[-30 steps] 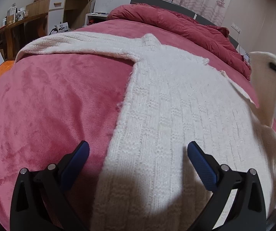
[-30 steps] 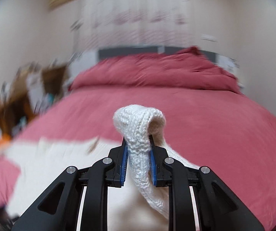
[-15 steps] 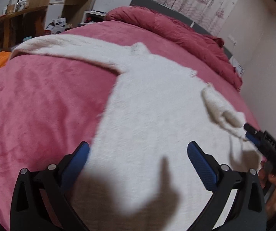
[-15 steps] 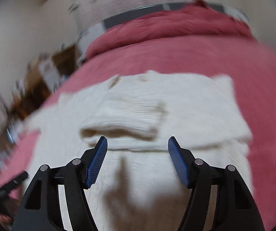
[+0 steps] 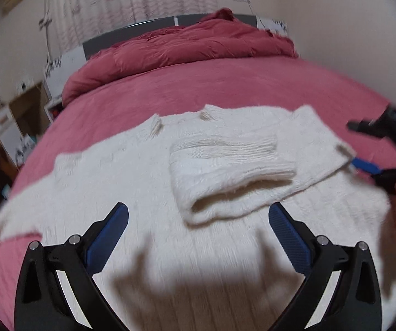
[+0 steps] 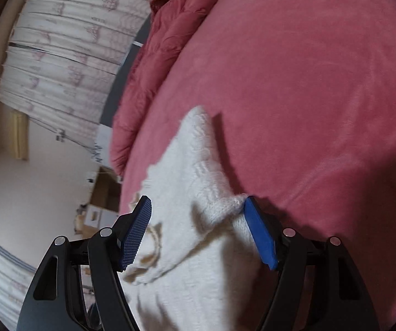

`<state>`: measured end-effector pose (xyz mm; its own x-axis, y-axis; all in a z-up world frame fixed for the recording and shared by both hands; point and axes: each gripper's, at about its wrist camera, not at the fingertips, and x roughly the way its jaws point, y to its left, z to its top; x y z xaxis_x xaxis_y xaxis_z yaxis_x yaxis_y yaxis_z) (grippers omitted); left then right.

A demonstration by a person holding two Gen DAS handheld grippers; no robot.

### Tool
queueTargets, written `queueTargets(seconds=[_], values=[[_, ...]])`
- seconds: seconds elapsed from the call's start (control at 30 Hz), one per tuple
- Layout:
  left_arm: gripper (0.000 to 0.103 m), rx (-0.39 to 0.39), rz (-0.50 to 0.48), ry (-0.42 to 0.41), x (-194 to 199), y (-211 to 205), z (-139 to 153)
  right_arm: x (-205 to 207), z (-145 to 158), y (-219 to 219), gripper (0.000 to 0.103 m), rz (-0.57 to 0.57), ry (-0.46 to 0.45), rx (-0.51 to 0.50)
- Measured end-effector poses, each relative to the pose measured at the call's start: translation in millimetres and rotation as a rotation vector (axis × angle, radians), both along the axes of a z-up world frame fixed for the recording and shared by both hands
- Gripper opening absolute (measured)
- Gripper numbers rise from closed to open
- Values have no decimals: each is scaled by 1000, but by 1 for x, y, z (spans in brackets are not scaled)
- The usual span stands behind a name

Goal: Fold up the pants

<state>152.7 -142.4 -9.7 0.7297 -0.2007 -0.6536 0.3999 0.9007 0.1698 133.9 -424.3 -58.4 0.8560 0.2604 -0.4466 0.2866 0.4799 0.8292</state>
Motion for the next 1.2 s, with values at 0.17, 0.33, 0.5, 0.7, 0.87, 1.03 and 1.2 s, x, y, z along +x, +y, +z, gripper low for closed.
queueTargets(seconds=[0.17, 0.33, 0.5, 0.7, 0.87, 1.03, 1.2], values=[[100, 114, -33, -82, 15, -32, 0, -4, -3, -7, 70, 21, -10, 124], [72, 107, -30, -91, 33, -35, 8, -8, 8, 13, 70, 114, -61, 178], [52, -99, 47, 13, 53, 3, 12, 2, -7, 22, 70, 87, 33, 170], [61, -448, 317, 136, 59, 101, -10, 13, -11, 15, 68, 19, 0, 133], [93, -687, 249, 216, 47, 130, -29, 23, -12, 17, 58, -4, -40, 158], [100, -596, 31, 106, 32, 85, -1, 33, -12, 19, 39, -16, -14, 122], [101, -132, -232, -32, -3, 4, 7, 38, -16, 10, 26, -25, 2, 118]])
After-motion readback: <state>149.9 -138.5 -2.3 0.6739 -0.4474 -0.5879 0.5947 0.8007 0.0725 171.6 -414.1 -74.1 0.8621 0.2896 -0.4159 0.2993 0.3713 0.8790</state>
